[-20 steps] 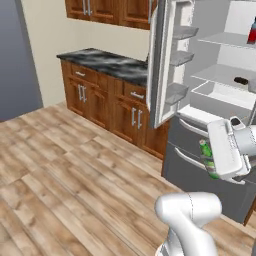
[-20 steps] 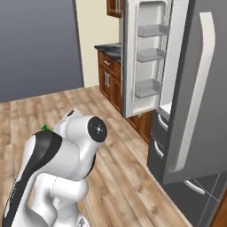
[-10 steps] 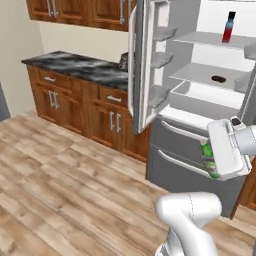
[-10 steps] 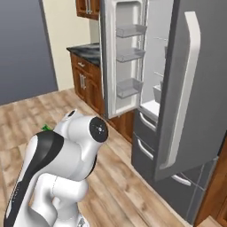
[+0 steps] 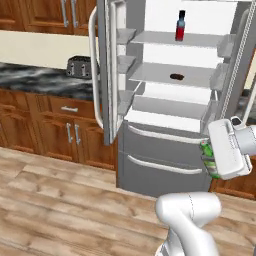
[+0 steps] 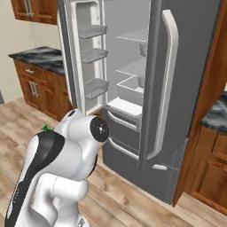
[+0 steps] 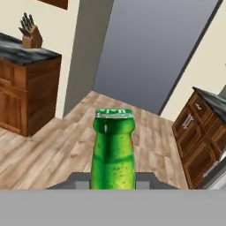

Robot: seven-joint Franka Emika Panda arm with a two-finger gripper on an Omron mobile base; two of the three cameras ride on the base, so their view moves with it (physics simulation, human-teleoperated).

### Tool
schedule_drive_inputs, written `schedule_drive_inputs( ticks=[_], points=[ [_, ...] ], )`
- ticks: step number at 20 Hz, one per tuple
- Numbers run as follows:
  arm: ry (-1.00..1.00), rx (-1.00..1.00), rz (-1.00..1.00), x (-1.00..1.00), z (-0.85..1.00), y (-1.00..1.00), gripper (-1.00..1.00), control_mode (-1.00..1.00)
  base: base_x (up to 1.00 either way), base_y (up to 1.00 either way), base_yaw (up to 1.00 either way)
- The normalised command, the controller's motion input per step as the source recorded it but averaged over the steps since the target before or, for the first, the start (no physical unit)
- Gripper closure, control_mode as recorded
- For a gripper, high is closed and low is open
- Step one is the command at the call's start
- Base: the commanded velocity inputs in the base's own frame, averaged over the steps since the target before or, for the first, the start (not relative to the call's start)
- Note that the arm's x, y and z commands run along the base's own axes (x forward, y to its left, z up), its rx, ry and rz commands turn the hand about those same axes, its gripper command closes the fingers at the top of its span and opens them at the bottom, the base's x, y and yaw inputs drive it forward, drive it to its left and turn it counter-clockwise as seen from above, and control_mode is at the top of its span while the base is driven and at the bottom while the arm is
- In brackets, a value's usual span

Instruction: Place the liquor and beer on the top shelf of the fridge to keep them out of children's reach, and place the sweet potato on lower shelves for easy access.

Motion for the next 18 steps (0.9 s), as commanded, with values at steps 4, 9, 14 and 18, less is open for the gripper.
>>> schedule_drive_inputs(
  ticks=[4, 9, 14, 18],
  points=[
    [0.0, 0.0, 0.0, 0.0, 0.0, 0.0, 1.0, 1.0, 0.52, 0.52, -0.52],
    [0.0, 0.0, 0.0, 0.0, 0.0, 0.0, 1.0, 1.0, 0.52, 0.58, -0.49],
    [0.0, 0.0, 0.0, 0.0, 0.0, 0.0, 1.0, 1.0, 0.49, 0.43, -0.42],
    [0.0, 0.0, 0.0, 0.0, 0.0, 0.0, 1.0, 1.0, 0.53, 0.31, -0.33]
  ],
)
